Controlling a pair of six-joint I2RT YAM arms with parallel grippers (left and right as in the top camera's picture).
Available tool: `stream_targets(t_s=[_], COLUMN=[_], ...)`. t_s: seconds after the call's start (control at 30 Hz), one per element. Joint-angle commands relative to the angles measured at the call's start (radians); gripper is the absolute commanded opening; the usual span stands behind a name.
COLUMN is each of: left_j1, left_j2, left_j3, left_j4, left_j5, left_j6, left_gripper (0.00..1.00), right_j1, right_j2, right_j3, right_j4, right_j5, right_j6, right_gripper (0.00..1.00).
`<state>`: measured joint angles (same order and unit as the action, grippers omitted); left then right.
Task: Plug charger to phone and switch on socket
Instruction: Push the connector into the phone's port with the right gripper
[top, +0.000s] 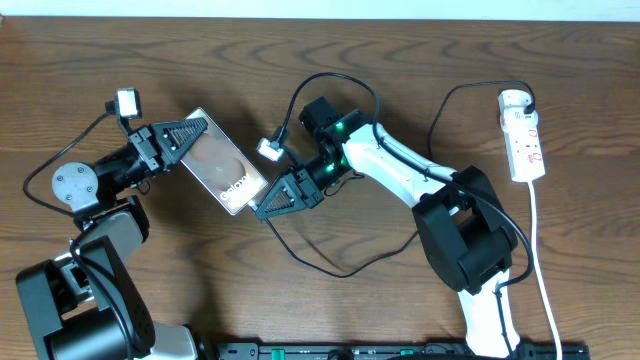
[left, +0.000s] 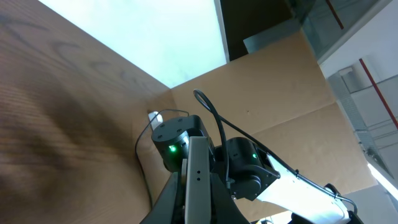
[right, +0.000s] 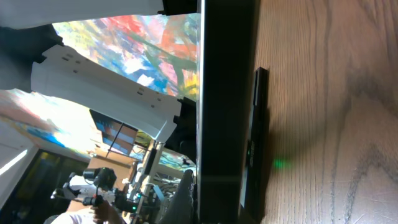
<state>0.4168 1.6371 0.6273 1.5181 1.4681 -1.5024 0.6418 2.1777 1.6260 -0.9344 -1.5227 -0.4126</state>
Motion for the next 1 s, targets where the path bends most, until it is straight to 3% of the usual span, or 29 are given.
stream_targets(t_s=[0.0,0.97], left_j1=[-0.010,-0.013], left_j2=[-0.010,-0.010], left_j3=[0.022,0.022], left_j4=[0.010,0.010], left_j5=[0.033,0.035], left_j6=[0.005,-0.014], left_gripper=[0.07,0.07], right_j1=[-0.015,-0.021], right_j2=[0.007,0.007], right_j3=[0.005,0.005], right_j4=[0.003,0.019], right_j5=[-0.040,-0.040], right_j6=[-0.011,-0.011], right_gripper=[0.01,0.01])
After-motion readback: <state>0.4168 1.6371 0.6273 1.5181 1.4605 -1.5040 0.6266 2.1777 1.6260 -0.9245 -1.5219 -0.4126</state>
